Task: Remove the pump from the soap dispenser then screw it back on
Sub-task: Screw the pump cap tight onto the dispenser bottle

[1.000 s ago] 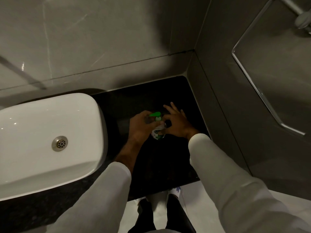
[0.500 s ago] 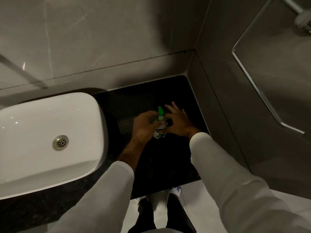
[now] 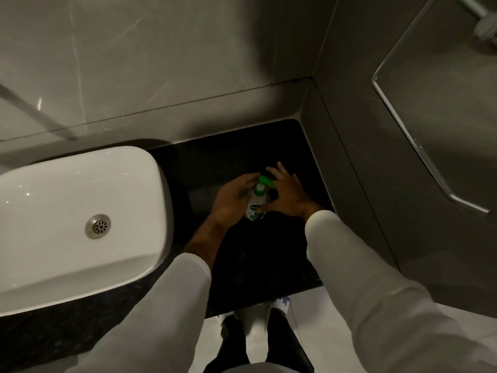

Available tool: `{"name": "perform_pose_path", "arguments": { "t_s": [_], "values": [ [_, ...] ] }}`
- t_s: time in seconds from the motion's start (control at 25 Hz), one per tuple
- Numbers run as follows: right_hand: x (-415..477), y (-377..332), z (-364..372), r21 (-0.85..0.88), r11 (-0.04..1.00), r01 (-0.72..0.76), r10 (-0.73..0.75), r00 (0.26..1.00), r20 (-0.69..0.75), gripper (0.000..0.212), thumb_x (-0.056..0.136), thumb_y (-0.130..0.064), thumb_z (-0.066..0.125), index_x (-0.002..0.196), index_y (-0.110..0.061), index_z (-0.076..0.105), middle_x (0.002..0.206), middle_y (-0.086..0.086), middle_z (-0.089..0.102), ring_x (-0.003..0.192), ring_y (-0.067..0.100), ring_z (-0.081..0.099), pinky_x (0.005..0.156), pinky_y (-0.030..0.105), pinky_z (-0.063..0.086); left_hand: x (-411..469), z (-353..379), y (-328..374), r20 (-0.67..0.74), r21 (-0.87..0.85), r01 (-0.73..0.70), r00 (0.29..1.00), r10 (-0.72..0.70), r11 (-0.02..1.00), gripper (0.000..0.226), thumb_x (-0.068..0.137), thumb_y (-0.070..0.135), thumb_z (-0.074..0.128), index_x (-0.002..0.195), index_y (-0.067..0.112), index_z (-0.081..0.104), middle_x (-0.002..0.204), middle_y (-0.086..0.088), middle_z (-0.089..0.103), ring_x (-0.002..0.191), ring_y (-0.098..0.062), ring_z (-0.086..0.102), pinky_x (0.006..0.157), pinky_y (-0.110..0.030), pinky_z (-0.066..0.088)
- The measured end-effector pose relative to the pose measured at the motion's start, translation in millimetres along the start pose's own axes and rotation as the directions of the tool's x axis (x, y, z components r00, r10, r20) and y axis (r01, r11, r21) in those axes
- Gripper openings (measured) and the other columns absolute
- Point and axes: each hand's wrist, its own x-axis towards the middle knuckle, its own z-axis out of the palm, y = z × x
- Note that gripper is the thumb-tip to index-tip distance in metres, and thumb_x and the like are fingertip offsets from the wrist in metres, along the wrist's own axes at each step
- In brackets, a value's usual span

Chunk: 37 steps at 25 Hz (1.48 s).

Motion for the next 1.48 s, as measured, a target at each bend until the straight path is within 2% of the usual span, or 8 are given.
{"name": "perform_pose_path", "arguments": {
  "t_s": [0.08, 0.24, 0.6, 0.92, 1.04, 1.12, 1.24, 1.48],
  "values": [
    [0.2, -1.6, -0.2, -0.027, 1.0, -0.008, 0.009, 1.0, 0.01, 0.079, 0.078, -0.046, 0.08, 0.147, -0.025, 0.05, 0.17, -0.003, 0.014, 0.158, 0.022, -0.007, 0.125, 0.058, -0.003, -3.1, -1.7, 1.7, 0.034, -0.072, 0.024, 0.999, -0.022, 0.997, 0.047, 0.096, -0.008, 0.065, 0.138, 0.01, 0.057, 0.129, -0.007, 0.067, 0.116, -0.013, 0.067, 0.097, -0.027, 0.056],
    [3.6, -9.3, 1.4, -0.077, 0.996, 0.041, -0.04, 0.999, 0.013, 0.063, 0.081, -0.046, 0.077, 0.138, -0.024, 0.062, 0.169, -0.003, 0.016, 0.158, 0.023, -0.007, 0.125, 0.058, -0.003, 0.8, 2.7, 9.1, -0.134, 0.195, 0.073, 0.99, -0.047, 0.978, 0.03, 0.08, 0.022, 0.089, 0.106, 0.021, 0.075, 0.102, 0.003, 0.076, 0.091, -0.002, 0.073, 0.075, -0.015, 0.058],
    [4.0, -17.6, -7.7, -0.129, 0.989, 0.077, -0.073, 0.997, 0.035, 0.04, 0.086, -0.041, 0.074, 0.121, -0.021, 0.074, 0.169, -0.008, 0.017, 0.158, 0.025, -0.01, 0.125, 0.058, -0.004, -5.5, 8.3, 4.3, -0.267, 0.142, -0.048, 0.96, 0.085, 0.989, 0.011, 0.087, 0.014, 0.081, 0.096, 0.007, 0.082, 0.094, -0.014, 0.081, 0.087, -0.03, 0.078, 0.083, -0.053, 0.062],
    [2.5, -13.9, -0.1, -0.111, 0.991, 0.072, -0.07, 0.997, 0.025, 0.045, 0.083, -0.042, 0.076, 0.123, -0.023, 0.073, 0.169, -0.008, 0.02, 0.158, 0.023, -0.008, 0.125, 0.056, -0.003, -6.9, -16.0, 11.6, -0.018, 0.1, -0.066, 0.998, 0.068, 0.993, 0.03, 0.081, 0.002, 0.084, 0.106, 0.018, 0.077, 0.087, 0.022, 0.08, 0.084, 0.008, 0.074, 0.074, -0.009, 0.056],
    [1.2, -12.0, 1.3, -0.134, 0.99, 0.047, -0.044, 0.999, 0.027, 0.049, 0.081, -0.046, 0.077, 0.123, -0.023, 0.072, 0.169, -0.007, 0.02, 0.158, 0.025, -0.007, 0.125, 0.059, 0.0, -10.2, -26.4, 15.5, -0.026, -0.002, -0.029, 0.999, 0.029, 1.0, 0.044, 0.076, 0.021, 0.09, 0.113, 0.038, 0.074, 0.102, 0.013, 0.079, 0.097, 0.002, 0.074, 0.075, -0.012, 0.058],
    [-0.3, -12.1, 2.6, -0.136, 0.99, 0.036, -0.032, 0.999, 0.036, 0.051, 0.079, -0.048, 0.078, 0.123, -0.023, 0.072, 0.168, -0.007, 0.02, 0.158, 0.025, -0.006, 0.125, 0.06, 0.001, -9.5, -23.1, 20.6, -0.134, -0.177, -0.006, 0.991, -0.018, 0.984, 0.026, 0.08, 0.034, 0.085, 0.104, 0.04, 0.079, 0.101, 0.007, 0.081, 0.092, -0.007, 0.078, 0.07, -0.016, 0.059],
    [-1.6, -12.9, 3.3, -0.158, 0.987, 0.027, -0.023, 0.999, 0.032, 0.055, 0.08, -0.049, 0.077, 0.127, -0.023, 0.07, 0.168, -0.006, 0.021, 0.158, 0.026, -0.005, 0.125, 0.059, 0.002, -0.5, -16.2, 27.6, -0.12, -0.049, 0.027, 0.992, -0.033, 0.998, 0.005, 0.087, 0.033, 0.081, 0.091, 0.033, 0.083, 0.089, 0.008, 0.083, 0.079, -0.006, 0.079, 0.064, -0.013, 0.058],
    [-2.2, -6.3, 4.4, -0.175, 0.984, 0.018, -0.011, 0.999, 0.039, 0.061, 0.079, -0.053, 0.076, 0.134, -0.027, 0.065, 0.168, -0.006, 0.02, 0.158, 0.026, -0.006, 0.125, 0.059, 0.001, 6.7, -18.5, 36.6, 0.098, 0.046, -0.001, 0.995, -0.004, 0.999, 0.011, 0.093, 0.015, 0.074, 0.1, 0.008, 0.08, 0.077, 0.006, 0.079, 0.067, 0.0, 0.072, 0.064, -0.01, 0.056]
  ]
}}
